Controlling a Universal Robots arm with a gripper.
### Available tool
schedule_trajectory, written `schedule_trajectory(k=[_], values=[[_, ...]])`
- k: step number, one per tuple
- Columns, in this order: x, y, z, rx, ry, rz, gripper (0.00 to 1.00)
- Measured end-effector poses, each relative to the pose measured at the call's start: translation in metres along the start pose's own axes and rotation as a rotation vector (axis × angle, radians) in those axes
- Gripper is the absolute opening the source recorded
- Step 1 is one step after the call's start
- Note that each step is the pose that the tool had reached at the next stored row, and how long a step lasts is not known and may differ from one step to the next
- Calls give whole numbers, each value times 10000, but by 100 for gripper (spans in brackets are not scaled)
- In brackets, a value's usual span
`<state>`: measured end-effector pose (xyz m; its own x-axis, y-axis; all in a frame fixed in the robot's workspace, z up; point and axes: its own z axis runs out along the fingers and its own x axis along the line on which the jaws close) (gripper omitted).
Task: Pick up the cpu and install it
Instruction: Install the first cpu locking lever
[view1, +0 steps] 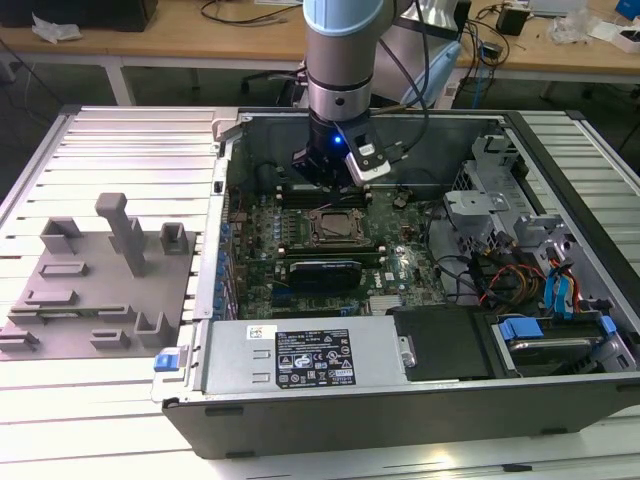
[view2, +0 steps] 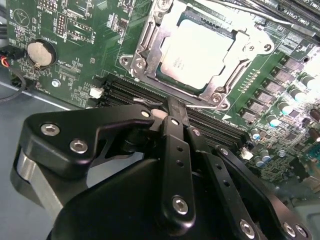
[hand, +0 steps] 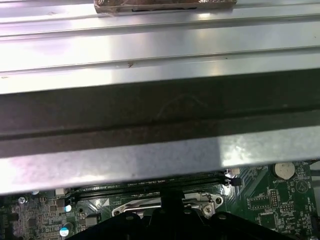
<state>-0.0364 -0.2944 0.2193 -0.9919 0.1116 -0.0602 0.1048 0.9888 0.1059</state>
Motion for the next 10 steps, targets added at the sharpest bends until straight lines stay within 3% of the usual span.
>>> schedule_trajectory(k=[4,7,10], values=[[3,10,13,3,-218,102,11],[6,25,19,-9,-450,118,11],[26,61,30,-21,-602,163,11]])
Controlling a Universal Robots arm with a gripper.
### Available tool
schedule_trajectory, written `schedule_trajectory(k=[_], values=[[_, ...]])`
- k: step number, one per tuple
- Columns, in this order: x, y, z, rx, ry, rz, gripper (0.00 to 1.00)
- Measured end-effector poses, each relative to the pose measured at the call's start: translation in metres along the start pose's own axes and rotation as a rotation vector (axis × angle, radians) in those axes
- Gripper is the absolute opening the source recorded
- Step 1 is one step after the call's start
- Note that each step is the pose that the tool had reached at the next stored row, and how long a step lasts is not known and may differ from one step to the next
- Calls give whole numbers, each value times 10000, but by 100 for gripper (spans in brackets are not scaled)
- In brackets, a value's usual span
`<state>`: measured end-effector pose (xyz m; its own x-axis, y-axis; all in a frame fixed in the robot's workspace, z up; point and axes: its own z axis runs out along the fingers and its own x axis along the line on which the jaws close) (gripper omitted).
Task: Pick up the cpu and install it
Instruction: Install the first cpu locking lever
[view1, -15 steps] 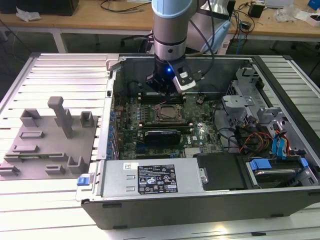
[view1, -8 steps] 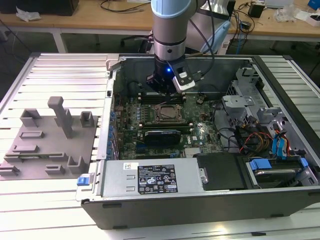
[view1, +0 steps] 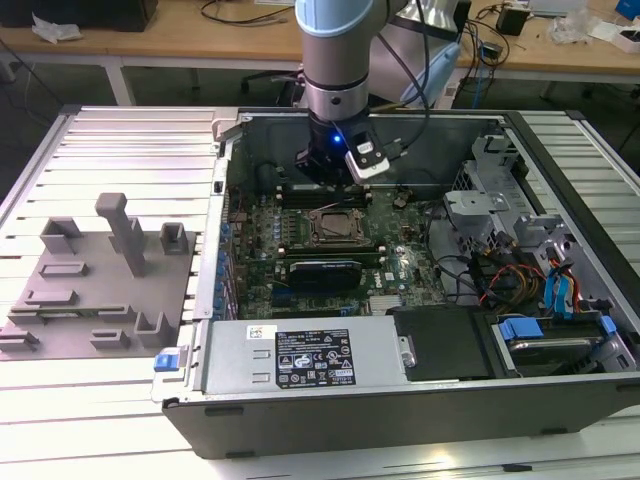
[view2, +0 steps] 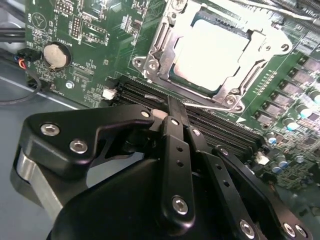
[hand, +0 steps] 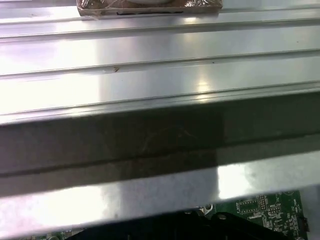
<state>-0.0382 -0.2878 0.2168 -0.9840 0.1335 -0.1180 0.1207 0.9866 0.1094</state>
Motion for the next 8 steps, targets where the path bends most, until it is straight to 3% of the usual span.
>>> schedule_trajectory(k=[8], values=[[62,10,33,8,-107,78,11]])
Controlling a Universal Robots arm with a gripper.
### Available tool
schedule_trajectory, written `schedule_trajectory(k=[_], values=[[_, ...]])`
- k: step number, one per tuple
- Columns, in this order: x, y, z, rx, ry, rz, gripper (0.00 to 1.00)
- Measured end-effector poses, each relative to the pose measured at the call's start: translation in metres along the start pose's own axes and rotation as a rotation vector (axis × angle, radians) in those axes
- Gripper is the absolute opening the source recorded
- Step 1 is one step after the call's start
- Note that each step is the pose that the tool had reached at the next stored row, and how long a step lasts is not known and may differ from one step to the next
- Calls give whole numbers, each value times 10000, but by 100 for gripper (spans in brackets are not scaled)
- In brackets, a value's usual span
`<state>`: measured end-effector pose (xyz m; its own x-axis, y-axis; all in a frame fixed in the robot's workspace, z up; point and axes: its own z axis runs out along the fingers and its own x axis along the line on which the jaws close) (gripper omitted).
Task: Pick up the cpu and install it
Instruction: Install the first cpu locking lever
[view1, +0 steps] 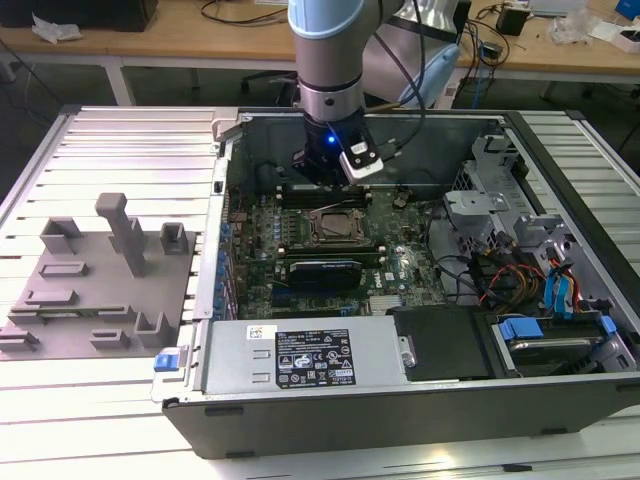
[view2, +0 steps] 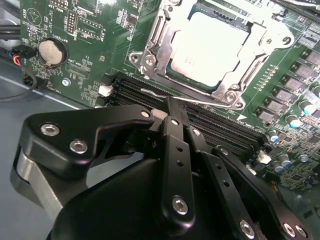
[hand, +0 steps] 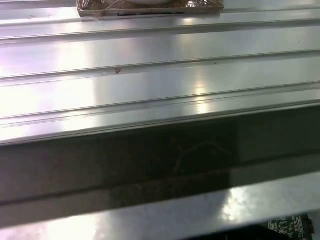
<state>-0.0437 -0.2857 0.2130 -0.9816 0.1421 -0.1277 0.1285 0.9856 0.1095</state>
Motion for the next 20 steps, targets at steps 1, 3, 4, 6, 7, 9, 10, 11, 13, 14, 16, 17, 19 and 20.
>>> schedule_trajectory(k=[1,3,4,6,7,9,10,11,13,14,16,17,19,20], values=[[2,-1,2,3,-4,1,11],[2,-1,2,5,-3,0,11],[2,-1,3,4,-4,0,11],[2,-6,8,-1,-7,1,11],[1,-13,12,0,-6,2,11],[2,-26,23,9,-6,1,11],[2,-26,26,12,-6,1,11],[3,-27,33,17,-7,1,11],[4,-28,47,41,-11,2,11],[5,-29,53,56,-13,3,11],[6,-30,64,79,-19,9,11],[7,-31,70,92,-22,16,11],[8,-32,76,113,-26,27,11],[9,-32,78,131,-29,43,11]])
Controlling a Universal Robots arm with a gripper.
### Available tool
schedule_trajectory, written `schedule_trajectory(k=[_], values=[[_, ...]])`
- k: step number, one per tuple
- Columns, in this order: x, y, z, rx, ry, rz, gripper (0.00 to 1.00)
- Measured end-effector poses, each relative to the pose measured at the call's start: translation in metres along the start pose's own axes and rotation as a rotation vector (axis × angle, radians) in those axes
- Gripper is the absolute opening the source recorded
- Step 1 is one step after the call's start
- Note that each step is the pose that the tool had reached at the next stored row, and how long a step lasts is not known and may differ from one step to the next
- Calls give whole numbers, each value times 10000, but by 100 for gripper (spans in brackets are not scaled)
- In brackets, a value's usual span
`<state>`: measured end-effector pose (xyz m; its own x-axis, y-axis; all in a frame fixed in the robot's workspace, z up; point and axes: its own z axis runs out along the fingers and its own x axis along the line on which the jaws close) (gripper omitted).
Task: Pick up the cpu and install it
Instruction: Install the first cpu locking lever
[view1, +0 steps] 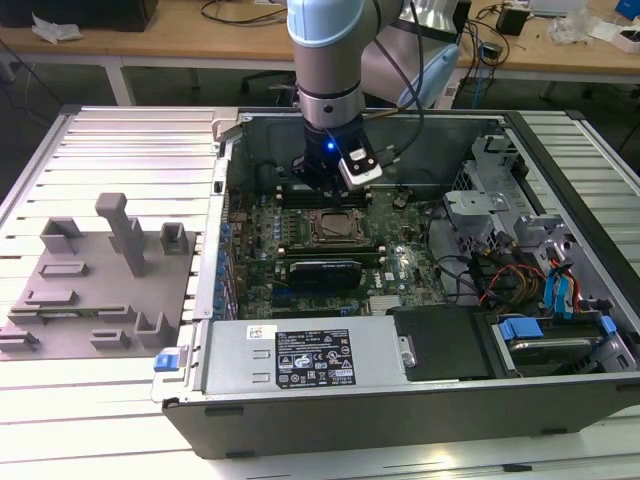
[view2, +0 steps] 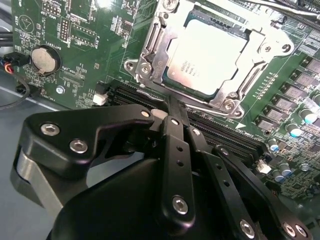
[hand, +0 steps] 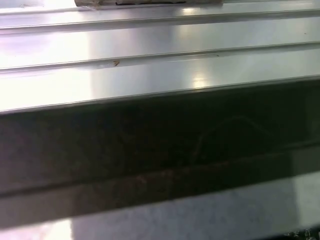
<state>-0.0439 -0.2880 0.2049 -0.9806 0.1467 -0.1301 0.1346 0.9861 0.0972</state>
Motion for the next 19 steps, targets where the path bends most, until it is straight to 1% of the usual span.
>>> schedule_trajectory(k=[2,7,10,14,15,17,19], values=[[0,0,3,32,-12,92,11],[1,-1,8,149,-70,611,11],[1,1,8,154,-72,630,11],[4,23,10,162,-75,648,11],[9,55,12,217,-102,863,11],[11,55,13,233,-119,969,11],[11,55,15,264,-148,1203,11]])
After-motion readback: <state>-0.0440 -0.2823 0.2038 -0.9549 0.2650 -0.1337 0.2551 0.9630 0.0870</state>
